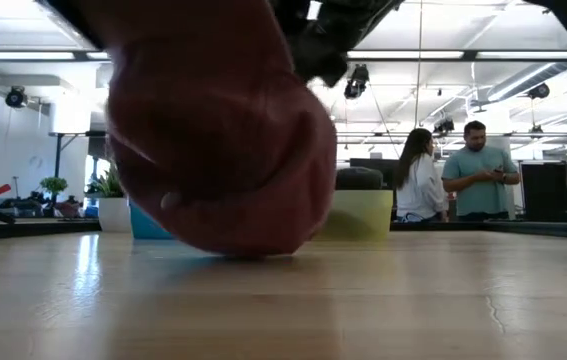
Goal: Pick & Place hat
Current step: Put the left red cap into the blue bin
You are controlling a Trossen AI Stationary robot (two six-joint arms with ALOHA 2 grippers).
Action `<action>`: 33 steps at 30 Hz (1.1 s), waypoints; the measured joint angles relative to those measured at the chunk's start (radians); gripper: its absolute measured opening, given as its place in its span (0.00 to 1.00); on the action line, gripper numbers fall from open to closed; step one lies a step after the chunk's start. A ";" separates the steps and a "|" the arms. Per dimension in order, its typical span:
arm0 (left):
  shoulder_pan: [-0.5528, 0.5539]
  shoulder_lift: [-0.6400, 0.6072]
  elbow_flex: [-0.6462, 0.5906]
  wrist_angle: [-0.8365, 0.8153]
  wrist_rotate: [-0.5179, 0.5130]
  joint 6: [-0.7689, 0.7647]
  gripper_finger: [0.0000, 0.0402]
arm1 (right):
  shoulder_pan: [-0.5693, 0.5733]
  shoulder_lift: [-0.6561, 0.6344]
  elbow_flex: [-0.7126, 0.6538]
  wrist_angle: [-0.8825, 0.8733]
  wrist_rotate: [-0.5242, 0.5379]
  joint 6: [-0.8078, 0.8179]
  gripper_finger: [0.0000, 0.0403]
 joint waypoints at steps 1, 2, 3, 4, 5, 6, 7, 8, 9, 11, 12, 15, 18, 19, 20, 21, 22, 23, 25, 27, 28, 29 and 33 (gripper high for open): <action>0.000 0.000 0.000 -0.001 -0.029 0.000 0.02 | 0.004 0.016 0.021 0.013 -0.026 0.005 0.21; -0.001 0.000 0.000 -0.005 -0.063 0.002 0.02 | 0.008 0.034 0.044 0.017 -0.051 0.006 0.21; -0.001 0.000 0.000 -0.007 -0.098 0.003 0.02 | 0.013 0.054 0.068 0.020 -0.074 0.006 0.21; 0.001 0.000 0.001 -0.013 -0.122 0.002 0.02 | 0.020 0.074 0.086 0.015 -0.091 0.004 0.21; 0.004 0.000 0.001 -0.015 -0.117 0.000 0.02 | 0.026 0.094 0.100 0.001 -0.098 -0.002 0.21; 0.004 0.000 0.002 -0.020 -0.096 -0.009 0.02 | 0.031 0.113 0.115 -0.011 -0.100 -0.003 0.21; 0.003 0.000 0.002 -0.030 -0.067 -0.024 0.02 | 0.035 0.128 0.128 -0.021 -0.100 -0.003 0.21; 0.003 0.000 0.004 -0.036 -0.031 -0.045 0.02 | 0.035 0.138 0.138 -0.035 -0.100 -0.003 0.21; 0.002 -0.001 0.009 -0.041 0.006 -0.067 0.02 | 0.035 0.142 0.145 -0.053 -0.101 -0.005 0.21; -0.014 -0.003 0.010 -0.050 0.048 -0.101 0.02 | 0.029 0.141 0.151 -0.084 -0.103 -0.029 0.20; -0.023 -0.004 0.006 -0.054 0.068 -0.114 0.02 | 0.024 0.133 0.151 -0.104 -0.092 -0.047 0.20; -0.041 -0.004 0.002 -0.069 0.180 -0.155 0.02 | -0.003 0.086 0.147 -0.171 -0.071 -0.112 0.20; -0.050 -0.004 0.002 -0.098 0.244 -0.183 0.02 | -0.032 0.022 0.147 -0.231 -0.052 -0.165 0.20; -0.053 -0.004 0.002 -0.114 0.221 -0.184 0.02 | -0.038 0.009 0.146 -0.242 -0.038 -0.178 0.20; -0.055 -0.004 0.001 -0.134 0.170 -0.181 0.02 | -0.041 0.002 0.142 -0.249 -0.030 -0.182 0.20; -0.057 -0.004 0.001 -0.150 0.095 -0.181 0.02 | -0.042 0.001 0.138 -0.252 -0.030 -0.181 0.20; -0.058 -0.005 0.003 -0.166 0.022 -0.187 0.02 | -0.040 0.003 0.134 -0.251 -0.033 -0.178 0.20; -0.056 -0.005 0.010 -0.176 0.007 -0.197 0.02 | -0.035 0.008 0.130 -0.243 -0.037 -0.178 0.20; -0.044 -0.008 0.024 -0.154 0.126 -0.235 0.02 | -0.015 0.021 0.128 -0.214 -0.041 -0.176 0.20; -0.044 -0.008 0.018 -0.108 0.244 -0.269 0.02 | 0.006 0.035 0.127 -0.195 -0.047 -0.176 0.20; -0.051 -0.007 0.014 -0.087 0.257 -0.279 0.02 | 0.017 0.046 0.127 -0.184 -0.047 -0.176 0.20; -0.057 -0.006 0.010 -0.073 0.257 -0.283 0.02 | 0.029 0.061 0.127 -0.176 -0.047 -0.177 0.20; -0.058 -0.006 0.002 -0.044 0.341 -0.292 0.02 | 0.066 0.119 0.131 -0.161 -0.047 -0.188 0.20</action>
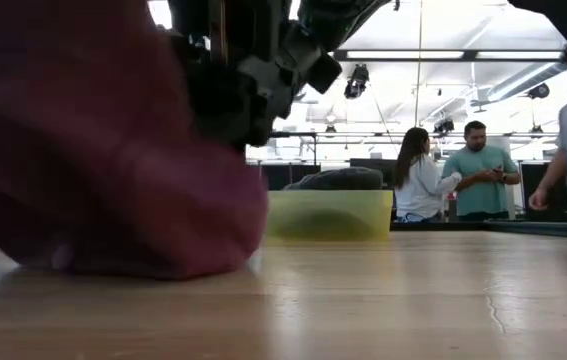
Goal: Pick & Place hat
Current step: Put the left red cap into the blue bin
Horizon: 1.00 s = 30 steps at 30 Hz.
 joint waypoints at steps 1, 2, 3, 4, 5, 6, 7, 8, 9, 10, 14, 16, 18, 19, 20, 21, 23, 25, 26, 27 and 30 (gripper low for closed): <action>0.001 0.000 0.000 0.012 0.058 -0.004 0.02 | 0.004 0.011 0.001 0.000 0.000 0.000 0.20; 0.001 0.000 0.000 0.021 0.093 -0.011 0.02 | 0.006 0.020 0.002 -0.005 0.004 0.001 0.20; 0.000 0.000 0.000 0.027 0.121 -0.022 0.02 | 0.006 0.025 0.001 -0.023 0.020 0.001 0.20; -0.001 0.000 0.000 0.036 0.155 -0.035 0.02 | 0.005 0.027 -0.001 -0.046 0.051 0.001 0.20; -0.002 0.000 -0.001 0.044 0.196 -0.049 0.02 | 0.003 0.028 -0.003 -0.068 0.099 0.002 0.20; -0.002 0.000 -0.003 0.056 0.244 -0.068 0.02 | -0.002 0.026 -0.004 -0.088 0.149 0.001 0.20; -0.001 0.000 -0.007 0.077 0.283 -0.087 0.02 | -0.008 0.018 -0.006 -0.108 0.192 -0.006 0.20; -0.001 0.000 -0.015 0.107 0.306 -0.103 0.02 | -0.014 0.006 -0.006 -0.123 0.232 -0.017 0.20; -0.003 0.000 -0.020 0.130 0.317 -0.112 0.02 | -0.022 -0.012 -0.006 -0.136 0.263 -0.026 0.20; -0.005 0.000 -0.024 0.142 0.311 -0.113 0.02 | -0.032 -0.026 -0.006 -0.141 0.285 -0.037 0.20; -0.011 0.000 -0.043 0.139 0.240 -0.099 0.02 | -0.075 -0.095 -0.005 -0.155 0.308 -0.056 0.20; -0.010 0.000 -0.060 0.140 0.228 -0.079 0.02 | -0.094 -0.134 -0.006 -0.158 0.307 -0.070 0.20; -0.010 0.000 -0.090 0.152 0.187 -0.049 0.02 | -0.108 -0.177 -0.005 -0.174 0.305 -0.078 0.20; -0.010 0.000 -0.112 0.163 0.146 -0.041 0.02 | -0.115 -0.202 -0.003 -0.183 0.302 -0.080 0.20; -0.008 0.000 -0.135 0.173 0.127 -0.037 0.02 | -0.121 -0.224 -0.005 -0.208 0.300 -0.081 0.20; -0.003 0.000 -0.161 0.187 0.129 -0.037 0.02 | -0.128 -0.242 -0.012 -0.237 0.299 -0.081 0.20; 0.003 0.000 -0.205 0.219 0.194 -0.042 0.02 | -0.141 -0.261 -0.029 -0.299 0.298 -0.080 0.21; 0.000 0.000 -0.240 0.241 0.229 -0.039 0.02 | -0.147 -0.262 -0.059 -0.358 0.296 -0.077 0.22; -0.009 -0.002 -0.251 0.244 0.210 -0.032 0.02 | -0.147 -0.258 -0.082 -0.369 0.296 -0.068 0.23; -0.018 -0.003 -0.258 0.243 0.169 -0.016 0.02 | -0.146 -0.254 -0.106 -0.365 0.294 -0.051 0.24; -0.038 0.002 -0.268 0.245 -0.017 0.054 0.02 | -0.134 -0.242 -0.188 -0.294 0.267 -0.007 0.28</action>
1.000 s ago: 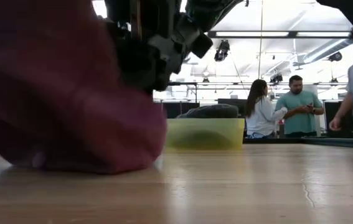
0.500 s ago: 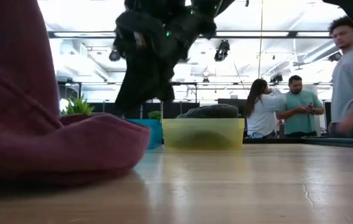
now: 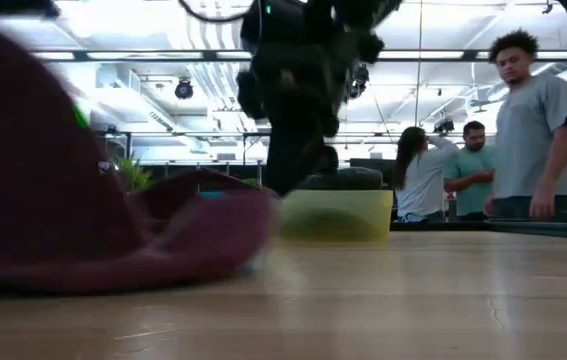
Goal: Pick & Place hat
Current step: Put the left red cap into the blue bin
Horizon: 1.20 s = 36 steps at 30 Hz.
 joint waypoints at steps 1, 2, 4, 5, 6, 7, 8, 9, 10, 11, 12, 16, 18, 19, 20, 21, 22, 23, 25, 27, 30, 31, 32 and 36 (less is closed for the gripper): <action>0.003 0.000 0.004 0.012 -0.029 0.017 0.02 | 0.003 0.003 -0.030 0.044 -0.002 0.015 0.29; 0.009 -0.001 0.008 0.024 -0.038 0.024 0.02 | 0.007 0.004 -0.060 0.085 -0.003 0.028 0.29; 0.014 -0.002 0.009 0.043 -0.022 0.025 0.02 | 0.007 0.005 -0.103 0.165 -0.004 0.071 0.31; 0.014 -0.002 0.006 0.047 -0.026 0.026 0.02 | 0.006 0.005 -0.117 0.197 -0.007 0.090 0.31; 0.013 -0.002 0.005 0.051 -0.041 0.030 0.02 | 0.004 0.004 -0.130 0.209 -0.016 0.106 0.32; 0.011 -0.002 0.005 0.055 -0.065 0.034 0.02 | 0.003 0.003 -0.142 0.206 -0.020 0.118 0.32; 0.011 -0.002 0.005 0.056 -0.085 0.038 0.02 | 0.002 0.005 -0.154 0.205 -0.020 0.122 0.32; 0.011 -0.002 0.005 0.056 -0.099 0.044 0.02 | 0.002 0.011 -0.166 0.205 -0.021 0.122 0.32; 0.012 -0.002 0.005 0.055 -0.120 0.056 0.02 | 0.003 0.016 -0.177 0.201 -0.026 0.122 0.32; 0.012 -0.002 0.006 0.055 -0.148 0.073 0.02 | 0.004 0.019 -0.186 0.206 -0.032 0.121 0.32; 0.012 -0.002 0.006 0.054 -0.180 0.092 0.02 | 0.004 0.019 -0.192 0.217 -0.049 0.122 0.32; 0.021 -0.002 0.014 0.057 -0.235 0.129 0.02 | 0.009 0.018 -0.207 0.290 -0.107 0.142 0.32; 0.028 -0.002 0.014 0.062 -0.244 0.141 0.02 | 0.013 0.018 -0.197 0.317 -0.153 0.148 0.31; 0.031 -0.002 0.014 0.063 -0.250 0.148 0.02 | 0.016 0.018 -0.177 0.325 -0.172 0.148 0.31; 0.034 -0.002 0.014 0.063 -0.270 0.157 0.02 | 0.019 0.016 -0.153 0.338 -0.185 0.147 0.31; 0.038 -0.002 0.014 0.061 -0.298 0.169 0.02 | 0.022 0.012 -0.133 0.344 -0.198 0.142 0.31; 0.043 -0.002 0.014 0.062 -0.328 0.181 0.02 | 0.026 0.011 -0.113 0.343 -0.213 0.140 0.31; 0.050 -0.002 0.014 0.063 -0.349 0.190 0.02 | 0.032 0.012 -0.091 0.346 -0.234 0.139 0.31; 0.071 -0.002 0.014 0.061 -0.361 0.189 0.02 | 0.047 0.018 -0.048 0.349 -0.277 0.118 0.31; 0.090 -0.002 0.014 0.065 -0.355 0.180 0.02 | 0.071 0.018 -0.006 0.346 -0.276 0.091 0.31; 0.111 -0.002 0.005 0.061 -0.383 0.179 0.02 | 0.103 0.017 0.014 0.338 -0.253 0.076 0.30; 0.116 -0.002 0.005 0.062 -0.394 0.179 0.02 | 0.110 0.031 0.015 0.341 -0.253 0.080 0.30; 0.123 -0.002 0.005 0.070 -0.396 0.182 0.02 | 0.116 0.047 0.014 0.342 -0.258 0.086 0.30; 0.150 0.001 -0.002 0.124 -0.341 0.217 0.02 | 0.135 0.122 0.012 0.371 -0.264 0.122 0.29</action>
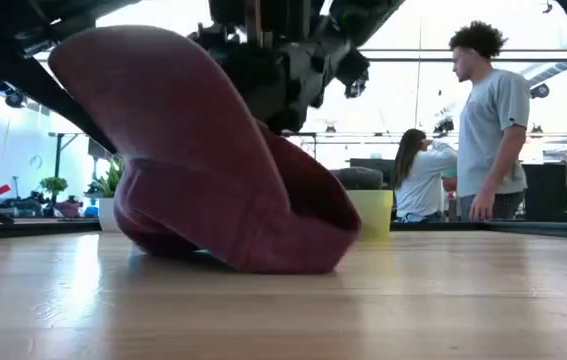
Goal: Pick & Place hat
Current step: Put the left red cap into the blue bin
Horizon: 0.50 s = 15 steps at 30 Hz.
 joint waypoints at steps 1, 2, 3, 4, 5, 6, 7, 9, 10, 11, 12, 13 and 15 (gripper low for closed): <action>0.002 0.000 -0.005 0.021 0.006 0.012 0.02 | 0.002 0.016 0.000 0.010 -0.003 0.020 0.30; 0.002 0.000 -0.010 0.041 0.016 0.028 0.02 | 0.003 0.031 0.002 0.021 -0.007 0.033 0.30; 0.002 0.000 -0.017 0.056 0.039 0.042 0.02 | 0.004 0.045 0.002 0.027 -0.003 0.050 0.30; 0.003 0.000 -0.025 0.080 0.066 0.056 0.02 | 0.004 0.060 0.002 0.030 0.004 0.069 0.31; 0.003 0.000 -0.033 0.120 0.082 0.060 0.02 | 0.003 0.075 0.000 0.033 0.013 0.089 0.31; 0.005 -0.003 -0.043 0.162 0.091 0.068 0.02 | 0.002 0.087 -0.003 0.041 0.013 0.113 0.32; 0.006 -0.004 -0.054 0.193 0.086 0.070 0.02 | 0.002 0.094 -0.004 0.062 0.010 0.137 0.32; 0.004 0.006 -0.064 0.229 0.039 0.071 0.02 | 0.002 0.092 0.004 0.098 0.009 0.213 0.33; 0.003 0.011 -0.065 0.230 0.016 0.073 0.02 | 0.003 0.091 0.006 0.101 0.012 0.240 0.33; 0.004 0.016 -0.064 0.228 0.003 0.073 0.02 | 0.009 0.091 0.014 0.104 0.021 0.245 0.34; 0.004 0.017 -0.065 0.226 0.003 0.073 0.02 | 0.014 0.090 0.019 0.083 0.058 0.238 0.34; 0.004 0.018 -0.065 0.228 0.008 0.072 0.02 | 0.017 0.083 0.023 0.052 0.088 0.216 0.34; 0.006 0.018 -0.066 0.235 0.014 0.057 0.02 | 0.017 0.074 0.030 -0.008 0.118 0.170 0.35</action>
